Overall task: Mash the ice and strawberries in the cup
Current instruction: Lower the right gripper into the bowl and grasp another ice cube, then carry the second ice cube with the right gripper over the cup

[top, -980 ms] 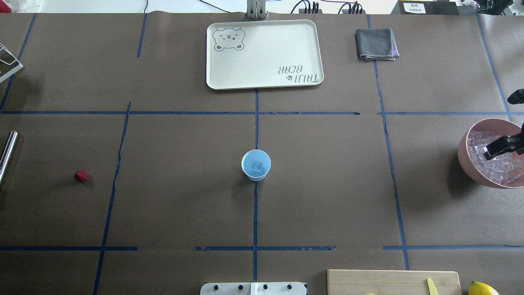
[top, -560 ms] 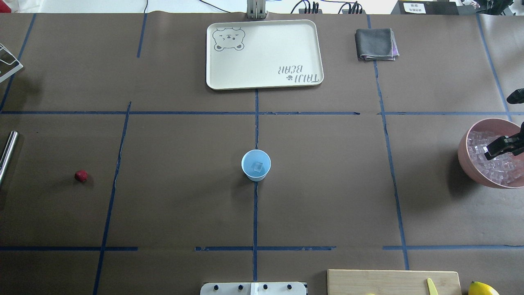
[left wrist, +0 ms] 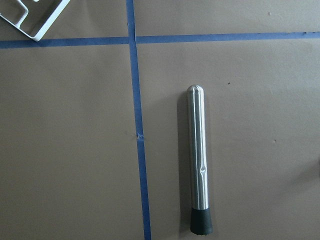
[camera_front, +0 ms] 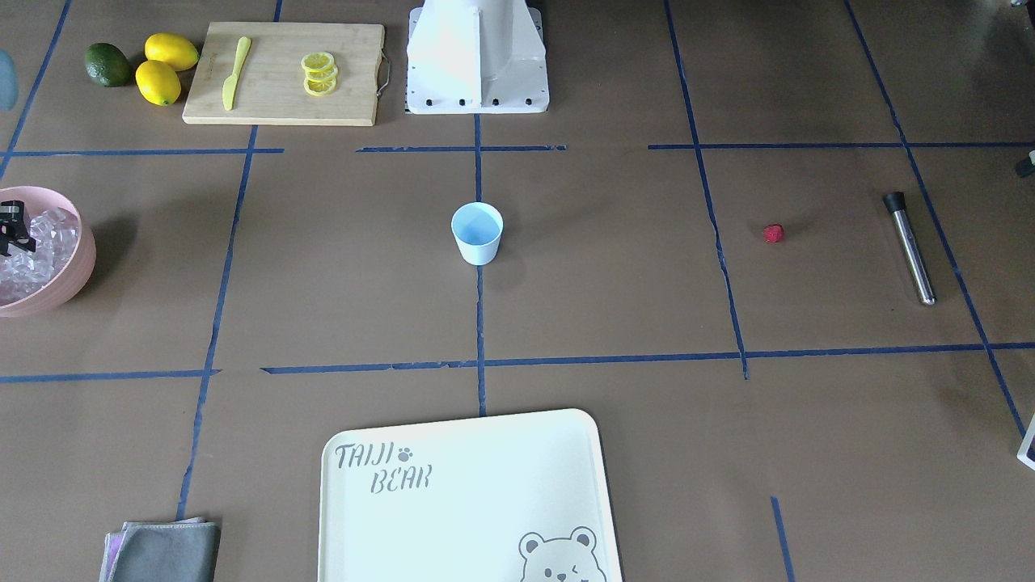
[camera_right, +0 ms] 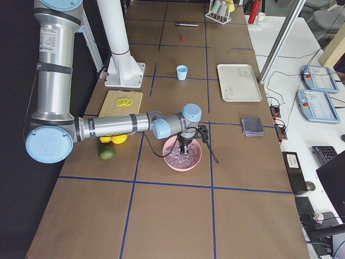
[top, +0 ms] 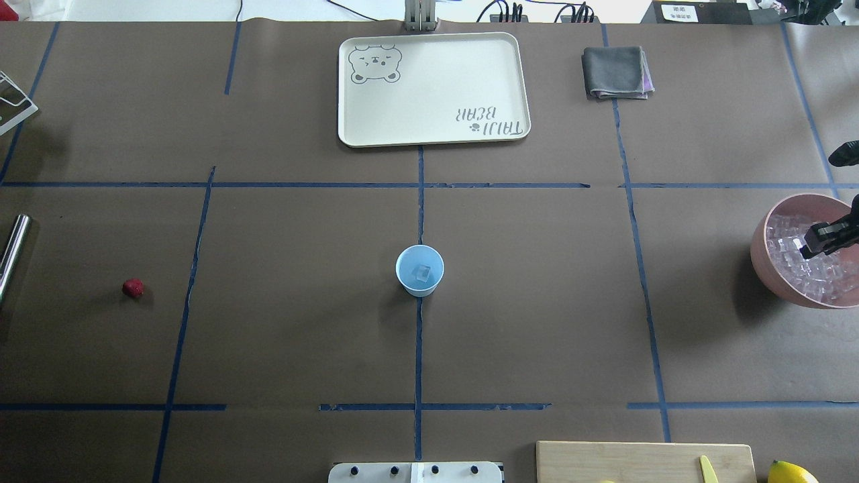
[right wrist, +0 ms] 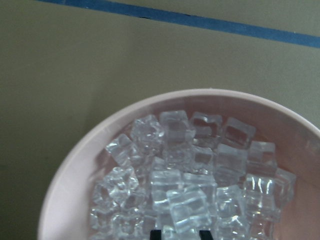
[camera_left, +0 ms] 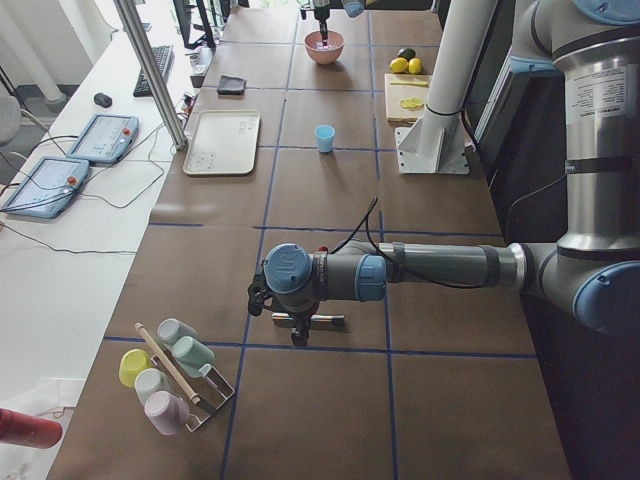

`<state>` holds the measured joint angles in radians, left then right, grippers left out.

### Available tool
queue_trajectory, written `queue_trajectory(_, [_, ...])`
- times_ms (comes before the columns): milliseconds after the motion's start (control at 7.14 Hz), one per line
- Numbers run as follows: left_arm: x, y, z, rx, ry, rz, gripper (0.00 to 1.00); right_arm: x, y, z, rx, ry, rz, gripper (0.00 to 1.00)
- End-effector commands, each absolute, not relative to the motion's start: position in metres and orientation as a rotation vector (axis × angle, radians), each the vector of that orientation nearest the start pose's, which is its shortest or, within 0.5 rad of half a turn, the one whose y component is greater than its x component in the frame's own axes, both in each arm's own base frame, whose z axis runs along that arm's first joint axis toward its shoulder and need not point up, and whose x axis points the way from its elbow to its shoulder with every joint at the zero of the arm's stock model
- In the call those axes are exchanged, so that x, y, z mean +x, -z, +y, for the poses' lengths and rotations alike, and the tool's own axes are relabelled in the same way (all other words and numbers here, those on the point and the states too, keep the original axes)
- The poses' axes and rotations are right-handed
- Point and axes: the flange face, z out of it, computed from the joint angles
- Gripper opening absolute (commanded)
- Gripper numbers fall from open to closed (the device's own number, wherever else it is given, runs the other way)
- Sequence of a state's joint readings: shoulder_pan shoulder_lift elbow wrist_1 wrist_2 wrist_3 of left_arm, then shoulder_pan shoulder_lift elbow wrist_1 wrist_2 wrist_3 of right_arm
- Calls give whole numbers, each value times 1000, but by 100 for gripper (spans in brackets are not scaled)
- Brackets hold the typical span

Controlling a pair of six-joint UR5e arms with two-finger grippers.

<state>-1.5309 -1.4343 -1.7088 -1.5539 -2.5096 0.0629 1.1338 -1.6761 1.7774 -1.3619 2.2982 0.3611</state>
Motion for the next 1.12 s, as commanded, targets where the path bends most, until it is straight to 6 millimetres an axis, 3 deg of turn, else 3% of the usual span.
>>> queue_trajectory(0, [-36, -642, -435, -2, -89, 941, 100, -137, -518, -438, 24, 202, -873, 0])
queue_trajectory(140, [-36, -642, -435, -1, -89, 941, 100, -139, -478, -433, 7, 118, -931, 0])
queue_trajectory(280, [-36, -642, -435, -1, -89, 939, 100, -163, -427, -428, -30, 53, -997, 0])
queue_trajectory(420, [-36, -642, -435, -1, -89, 939, 100, -204, -371, -429, -75, -12, -1048, 0])
queue_trajectory(560, [-36, -642, -435, -1, -89, 939, 100, -264, -299, -429, -135, -93, -1100, 0])
queue_trajectory(700, [-36, -642, -435, -1, -89, 939, 100, -317, -247, -414, -169, -145, -1125, 0])
queue_trajectory(840, [-36, -641, -436, 4, -94, 939, 100, -381, -199, -391, -193, -202, -1138, 0])
queue_trajectory(980, [-36, -641, -436, 2, -93, 939, 100, -436, -173, -378, -180, -251, -1131, 0])
